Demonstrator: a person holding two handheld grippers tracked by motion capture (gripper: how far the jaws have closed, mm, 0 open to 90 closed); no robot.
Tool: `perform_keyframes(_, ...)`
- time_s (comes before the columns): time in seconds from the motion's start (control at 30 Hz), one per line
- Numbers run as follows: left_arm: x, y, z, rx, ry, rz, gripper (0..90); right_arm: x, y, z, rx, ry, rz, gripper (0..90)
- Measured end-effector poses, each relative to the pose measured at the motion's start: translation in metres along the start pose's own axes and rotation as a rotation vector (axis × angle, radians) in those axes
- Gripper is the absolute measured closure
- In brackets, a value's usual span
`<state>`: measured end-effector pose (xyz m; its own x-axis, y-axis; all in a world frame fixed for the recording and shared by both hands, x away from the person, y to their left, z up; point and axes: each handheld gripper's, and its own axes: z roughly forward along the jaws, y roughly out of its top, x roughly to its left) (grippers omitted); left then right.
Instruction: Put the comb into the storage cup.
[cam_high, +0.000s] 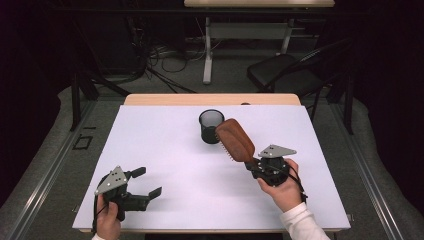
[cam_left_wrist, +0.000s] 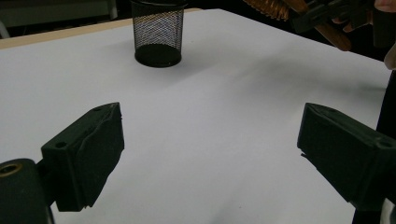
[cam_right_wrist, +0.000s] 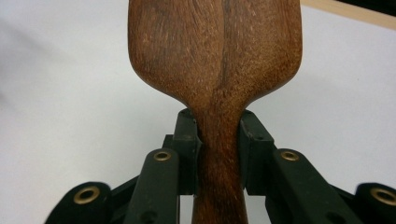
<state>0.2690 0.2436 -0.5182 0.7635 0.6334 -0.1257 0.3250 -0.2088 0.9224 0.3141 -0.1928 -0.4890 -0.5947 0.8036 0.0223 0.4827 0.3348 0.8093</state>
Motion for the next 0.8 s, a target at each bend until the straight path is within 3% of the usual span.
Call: perform_keyframes(0.8, 0.002, -0.001, 0.002, -0.003, -0.009, -0.039, 6.3, 0.013, 0.034, 0.008, -0.126, 0.043, -0.009, 71.9)
